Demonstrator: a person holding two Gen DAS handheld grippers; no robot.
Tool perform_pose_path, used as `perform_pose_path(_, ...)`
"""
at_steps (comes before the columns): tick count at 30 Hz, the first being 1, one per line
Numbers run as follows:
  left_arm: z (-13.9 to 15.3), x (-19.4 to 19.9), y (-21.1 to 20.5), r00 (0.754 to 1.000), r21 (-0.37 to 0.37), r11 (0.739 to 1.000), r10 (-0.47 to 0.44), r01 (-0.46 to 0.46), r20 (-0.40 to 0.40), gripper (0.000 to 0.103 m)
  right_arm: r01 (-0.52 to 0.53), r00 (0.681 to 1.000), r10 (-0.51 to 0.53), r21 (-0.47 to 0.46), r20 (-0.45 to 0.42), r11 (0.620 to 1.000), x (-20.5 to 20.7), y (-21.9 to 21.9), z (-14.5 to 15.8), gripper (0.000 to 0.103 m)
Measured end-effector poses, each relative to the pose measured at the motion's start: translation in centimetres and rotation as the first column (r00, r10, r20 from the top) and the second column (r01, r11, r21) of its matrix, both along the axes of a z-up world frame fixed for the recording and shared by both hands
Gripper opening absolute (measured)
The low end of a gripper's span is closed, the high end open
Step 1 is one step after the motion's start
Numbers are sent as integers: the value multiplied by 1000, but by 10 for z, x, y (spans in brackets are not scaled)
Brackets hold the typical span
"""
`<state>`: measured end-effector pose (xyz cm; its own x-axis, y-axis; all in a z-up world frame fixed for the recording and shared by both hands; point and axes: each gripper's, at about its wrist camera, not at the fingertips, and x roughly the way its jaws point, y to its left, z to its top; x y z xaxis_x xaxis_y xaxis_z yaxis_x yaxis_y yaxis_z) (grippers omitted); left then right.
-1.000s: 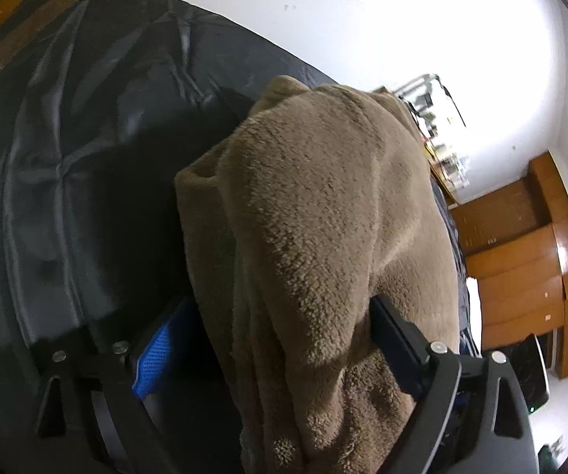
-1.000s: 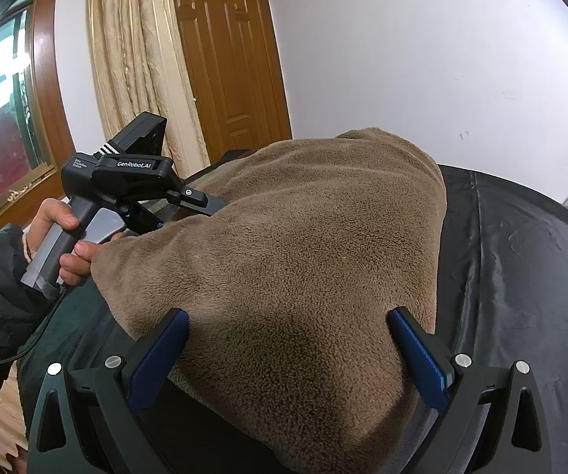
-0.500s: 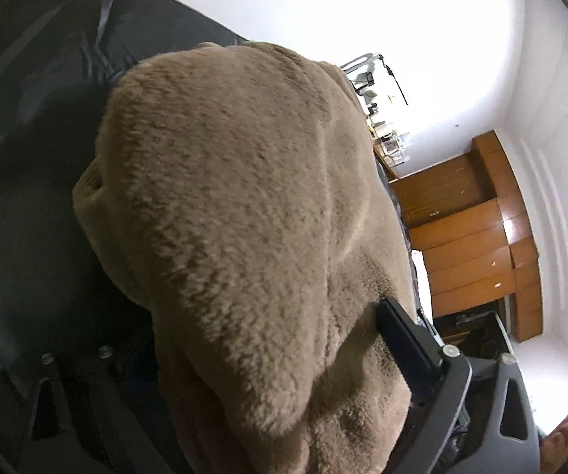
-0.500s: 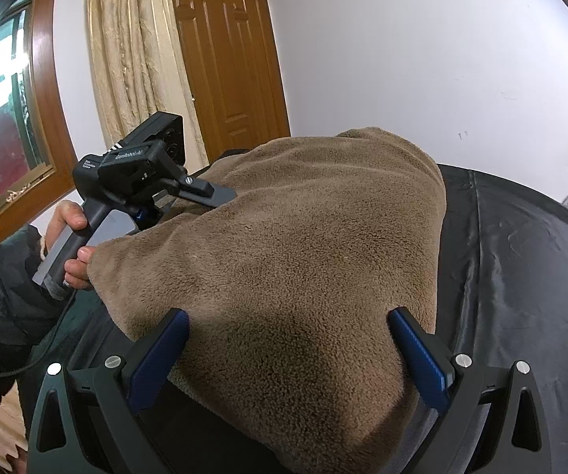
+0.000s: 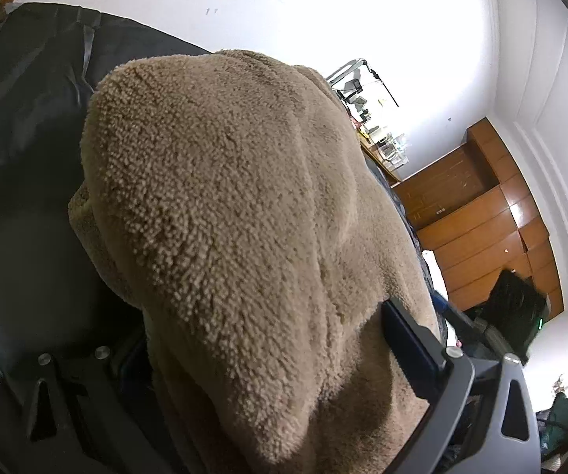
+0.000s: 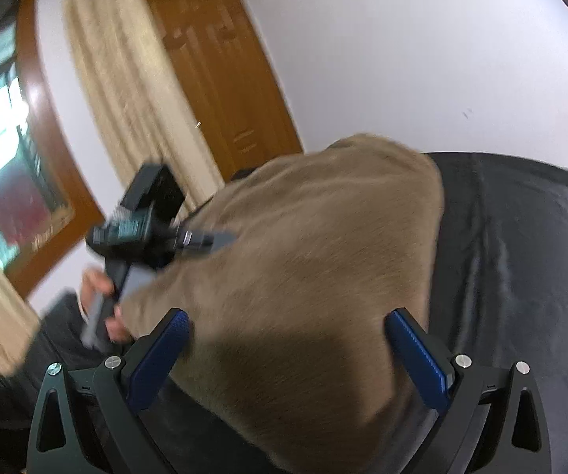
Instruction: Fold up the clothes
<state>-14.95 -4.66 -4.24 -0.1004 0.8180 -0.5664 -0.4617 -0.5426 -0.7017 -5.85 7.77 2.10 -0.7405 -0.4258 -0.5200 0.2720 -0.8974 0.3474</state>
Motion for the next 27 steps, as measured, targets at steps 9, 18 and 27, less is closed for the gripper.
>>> perform_pose_path(9,-1,5,-8,1000,1,1000,0,0,-3,101,96,969,-41,-216,245,972,-75,74,-19,102)
perform_pose_path(18,-5,-2,-44,1000,3,1000,-1,1,-3,101,59,925,98,-394,367,917,-118,75,-54,102)
perform_pose_path(27,-5,4,-45,1000,5,1000,5,-5,-5,102,-46,911,182,-346,371,937,-126,47,-53,102)
